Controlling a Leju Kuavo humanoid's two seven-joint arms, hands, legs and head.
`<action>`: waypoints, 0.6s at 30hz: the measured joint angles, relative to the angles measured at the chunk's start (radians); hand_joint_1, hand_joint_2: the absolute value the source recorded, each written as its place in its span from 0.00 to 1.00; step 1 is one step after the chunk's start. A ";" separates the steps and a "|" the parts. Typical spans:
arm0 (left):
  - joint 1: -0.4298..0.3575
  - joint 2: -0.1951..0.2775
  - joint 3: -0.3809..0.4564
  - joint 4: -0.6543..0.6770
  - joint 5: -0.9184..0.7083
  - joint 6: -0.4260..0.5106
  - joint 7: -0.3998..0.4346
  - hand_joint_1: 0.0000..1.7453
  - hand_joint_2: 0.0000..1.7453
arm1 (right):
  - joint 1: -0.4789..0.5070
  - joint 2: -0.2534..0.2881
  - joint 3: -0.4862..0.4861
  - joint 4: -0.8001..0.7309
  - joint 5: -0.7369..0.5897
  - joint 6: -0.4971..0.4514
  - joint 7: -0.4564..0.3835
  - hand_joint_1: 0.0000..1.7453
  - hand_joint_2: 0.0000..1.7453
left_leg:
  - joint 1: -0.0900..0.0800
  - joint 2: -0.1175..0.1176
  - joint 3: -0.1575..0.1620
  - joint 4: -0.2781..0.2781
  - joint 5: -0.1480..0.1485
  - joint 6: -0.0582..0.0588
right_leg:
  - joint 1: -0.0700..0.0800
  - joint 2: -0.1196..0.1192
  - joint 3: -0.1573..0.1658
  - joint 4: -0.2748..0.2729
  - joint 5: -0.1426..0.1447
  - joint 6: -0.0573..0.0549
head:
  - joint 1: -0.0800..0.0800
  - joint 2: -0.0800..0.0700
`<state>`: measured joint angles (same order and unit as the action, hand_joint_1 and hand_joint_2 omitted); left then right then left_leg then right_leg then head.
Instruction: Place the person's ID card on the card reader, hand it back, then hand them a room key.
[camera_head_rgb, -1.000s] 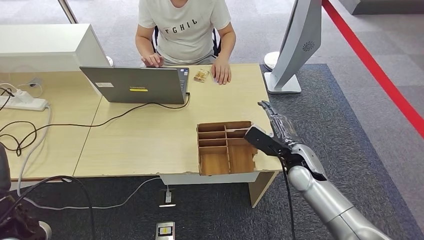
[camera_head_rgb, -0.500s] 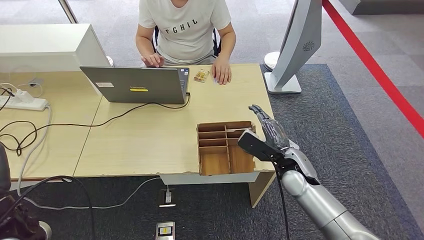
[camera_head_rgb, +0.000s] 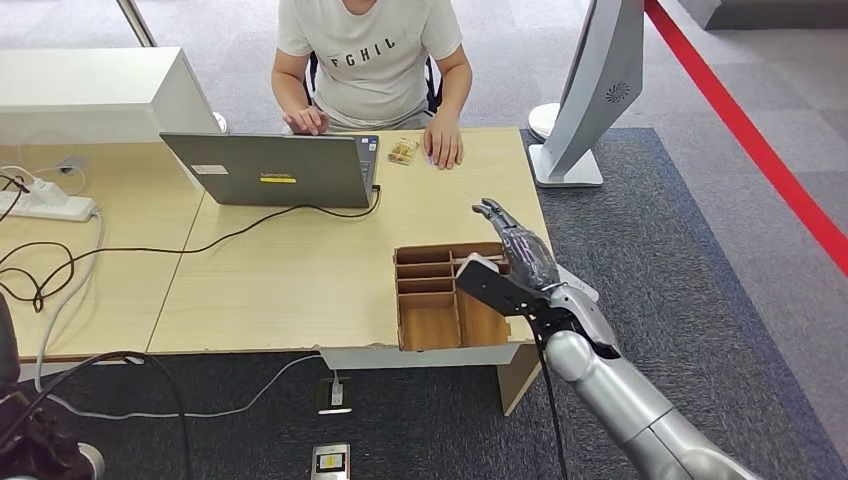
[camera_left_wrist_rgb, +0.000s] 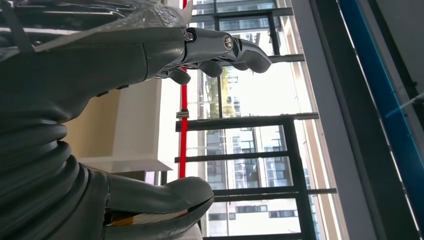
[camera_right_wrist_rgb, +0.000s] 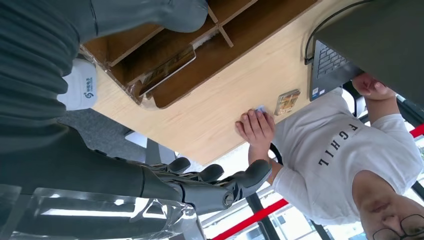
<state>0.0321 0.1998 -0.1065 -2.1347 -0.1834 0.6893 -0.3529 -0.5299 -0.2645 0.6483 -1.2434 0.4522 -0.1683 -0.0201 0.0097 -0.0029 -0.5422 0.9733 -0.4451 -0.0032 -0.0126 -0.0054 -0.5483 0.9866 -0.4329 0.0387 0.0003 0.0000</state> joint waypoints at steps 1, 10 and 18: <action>0.002 -0.001 0.001 0.000 0.000 0.000 0.000 0.00 1.00 | -0.002 0.003 0.002 0.006 0.000 0.000 -0.001 0.18 1.00 | 0.000 0.000 0.000 0.000 0.000 0.000 | 0.000 0.000 0.000 0.000 0.000 0.000 | 0.000 0.000; 0.007 -0.003 0.004 0.000 0.003 0.000 -0.003 0.00 1.00 | -0.020 0.015 0.020 0.069 0.008 0.000 0.005 0.05 1.00 | 0.000 0.000 0.000 0.000 0.000 0.000 | 0.000 0.000 0.000 0.000 0.000 0.000 | 0.000 0.000; 0.008 -0.006 0.004 0.000 0.003 0.000 -0.003 0.00 1.00 | -0.025 0.015 0.026 0.131 0.013 -0.002 0.013 0.05 1.00 | 0.000 0.000 0.000 0.000 0.000 0.000 | 0.000 0.000 0.000 0.000 0.000 0.000 | 0.000 0.000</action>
<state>0.0401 0.1943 -0.1022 -2.1351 -0.1801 0.6893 -0.3555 -0.5548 -0.2495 0.6744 -1.1129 0.4657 -0.1703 -0.0069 0.0097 -0.0030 -0.5422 0.9733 -0.4451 -0.0032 -0.0126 -0.0054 -0.5484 0.9865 -0.4329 0.0387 0.0004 0.0000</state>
